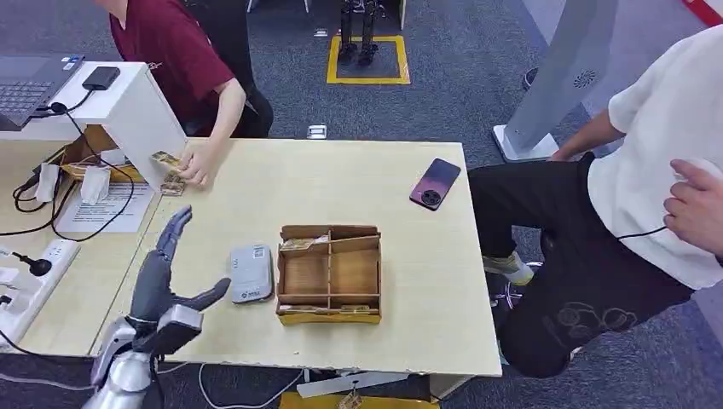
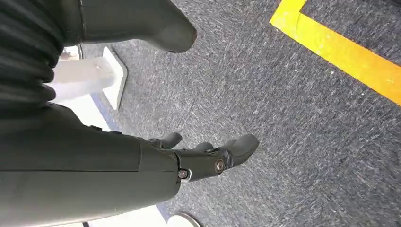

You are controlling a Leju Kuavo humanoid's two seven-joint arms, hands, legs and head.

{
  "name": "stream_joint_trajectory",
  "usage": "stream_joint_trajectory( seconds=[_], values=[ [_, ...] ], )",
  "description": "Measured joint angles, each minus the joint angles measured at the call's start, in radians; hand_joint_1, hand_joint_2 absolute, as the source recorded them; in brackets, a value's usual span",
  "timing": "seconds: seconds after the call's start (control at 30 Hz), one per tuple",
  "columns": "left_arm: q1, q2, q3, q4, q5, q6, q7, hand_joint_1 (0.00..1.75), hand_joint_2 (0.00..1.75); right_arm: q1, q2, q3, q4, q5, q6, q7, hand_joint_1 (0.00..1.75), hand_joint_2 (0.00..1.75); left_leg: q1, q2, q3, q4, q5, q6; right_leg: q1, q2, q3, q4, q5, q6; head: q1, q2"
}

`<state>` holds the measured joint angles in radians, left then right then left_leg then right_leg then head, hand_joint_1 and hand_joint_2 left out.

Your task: Pass the card to the sensor for recognition and then transmit it.

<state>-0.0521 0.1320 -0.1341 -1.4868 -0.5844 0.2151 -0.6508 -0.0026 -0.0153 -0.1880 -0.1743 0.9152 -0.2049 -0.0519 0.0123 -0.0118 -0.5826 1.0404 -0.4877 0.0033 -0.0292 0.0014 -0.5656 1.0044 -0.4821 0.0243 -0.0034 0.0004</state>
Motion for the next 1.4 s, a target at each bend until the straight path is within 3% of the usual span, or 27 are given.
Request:
stream_joint_trajectory(
  seconds=[0.17, 0.3, 0.43, 0.57, 0.67, 0.77, 0.93, 1.1, 1.4],
  values=[
    [0.047, 0.048, -0.089, -0.092, -0.072, 0.034, -0.018, 0.0, 1.75, 0.0, -0.001, -0.011, 0.0, 0.006, 0.0, 0.0, 0.0, 1.75, 0.0, 0.0, 0.001, 0.0, 0.0, 0.0, 0.0, 0.0, 0.0, 0.0, 0.001, -0.001, 0.0, 0.0],
    [0.066, 0.086, -0.206, -0.132, -0.07, 0.006, -0.045, 0.0, 1.75, -0.003, -0.005, -0.017, 0.0, 0.017, 0.003, 0.0, 0.0, 1.75, 0.0, 0.0, 0.001, 0.0, 0.001, 0.0, 0.0, -0.001, 0.001, 0.0, 0.002, -0.001, -0.001, 0.0],
    [0.071, 0.11, -0.309, -0.132, -0.267, 0.142, -0.002, 0.0, 1.75, -0.003, -0.01, -0.025, 0.0, 0.027, 0.003, 0.0, 0.0, 1.75, 0.0, 0.0, 0.001, 0.0, 0.001, 0.0, 0.0, -0.001, 0.001, 0.0, 0.002, -0.001, -0.001, 0.0],
    [0.077, 0.119, -0.382, -0.124, -0.311, 0.201, 0.015, 0.0, 1.75, -0.005, -0.011, -0.03, 0.0, 0.031, 0.003, 0.0, 0.0, 1.75, 0.0, 0.0, 0.001, 0.0, 0.001, 0.0, 0.0, -0.001, 0.001, 0.0, 0.001, -0.001, 0.0, 0.0],
    [0.072, 0.129, -0.417, -0.108, -0.42, 0.308, 0.064, 0.0, 1.75, -0.006, -0.012, -0.03, 0.0, 0.042, 0.006, 0.0, 0.0, 1.75, 0.0, 0.0, 0.001, 0.0, 0.001, 0.0, 0.0, -0.001, 0.001, 0.0, 0.001, -0.001, 0.0, 0.0],
    [0.066, 0.135, -0.461, -0.076, -0.451, 0.363, 0.1, 0.0, 1.75, -0.008, -0.013, -0.031, 0.0, 0.051, 0.005, 0.0, 0.0, 1.75, 0.0, 0.0, 0.001, 0.0, 0.001, 0.0, 0.0, -0.001, 0.001, 0.0, 0.001, -0.001, -0.001, 0.0],
    [0.039, 0.126, -0.504, 0.005, -0.568, 0.447, 0.19, 0.0, 1.75, -0.01, -0.013, -0.032, -0.002, 0.066, 0.005, 0.0, 0.0, 1.75, 0.0, 0.0, 0.001, 0.0, 0.001, 0.0, 0.0, -0.001, 0.001, 0.0, 0.002, -0.001, 0.0, 0.0],
    [0.006, 0.108, -0.513, 0.077, -0.678, 0.469, 0.289, 0.0, 1.75, -0.01, -0.013, -0.032, -0.002, 0.081, 0.006, 0.0, 0.0, 1.75, 0.0, 0.0, 0.001, 0.0, 0.001, 0.0, 0.0, -0.001, 0.001, 0.0, 0.002, -0.001, 0.0, 0.0],
    [-0.017, 0.086, -0.513, 0.141, -0.718, 0.472, 0.318, 0.0, 1.75, -0.01, -0.013, -0.034, -0.002, 0.094, 0.006, 0.0, 0.0, 1.75, 0.0, 0.0, 0.001, 0.0, 0.001, 0.0, 0.0, -0.001, 0.001, 0.0, 0.002, -0.001, 0.0, 0.0]
  ],
)
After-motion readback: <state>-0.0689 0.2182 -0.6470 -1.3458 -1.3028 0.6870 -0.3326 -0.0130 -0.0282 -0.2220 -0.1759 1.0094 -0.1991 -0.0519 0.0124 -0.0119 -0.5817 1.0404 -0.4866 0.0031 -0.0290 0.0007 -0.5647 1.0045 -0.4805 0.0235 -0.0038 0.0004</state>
